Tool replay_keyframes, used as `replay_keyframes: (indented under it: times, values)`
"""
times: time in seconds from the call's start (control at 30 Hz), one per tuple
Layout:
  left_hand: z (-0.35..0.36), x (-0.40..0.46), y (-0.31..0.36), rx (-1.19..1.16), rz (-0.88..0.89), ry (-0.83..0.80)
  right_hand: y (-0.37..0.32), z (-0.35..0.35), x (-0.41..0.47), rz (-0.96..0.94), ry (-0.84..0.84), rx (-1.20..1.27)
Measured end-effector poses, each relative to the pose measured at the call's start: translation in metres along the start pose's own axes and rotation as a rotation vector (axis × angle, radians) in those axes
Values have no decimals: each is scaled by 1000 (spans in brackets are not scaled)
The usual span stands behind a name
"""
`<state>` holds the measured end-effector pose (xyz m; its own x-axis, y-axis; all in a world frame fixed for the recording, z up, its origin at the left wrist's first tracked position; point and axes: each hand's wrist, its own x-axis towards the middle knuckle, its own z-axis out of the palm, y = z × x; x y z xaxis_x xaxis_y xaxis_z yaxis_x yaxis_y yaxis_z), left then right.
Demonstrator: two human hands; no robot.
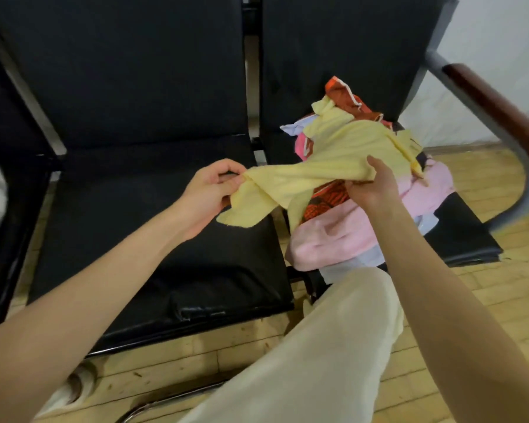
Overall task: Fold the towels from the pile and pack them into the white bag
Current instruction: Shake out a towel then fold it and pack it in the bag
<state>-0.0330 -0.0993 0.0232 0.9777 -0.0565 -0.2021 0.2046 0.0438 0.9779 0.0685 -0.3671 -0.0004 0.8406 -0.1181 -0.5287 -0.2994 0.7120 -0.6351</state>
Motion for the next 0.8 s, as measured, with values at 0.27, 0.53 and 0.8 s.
replay_keyframes:
  times: [0.27,0.53,0.8]
  values:
    - [-79,-32,-31,-83,-120,529,44,27,-14,-77,79,-88]
    - [-147,-67,-58,-135,-167,817,93,75,-61,-172,-168,-286]
    - [-210,-92,-89,43,-114,933,188,122,-142,-13,-420,-792]
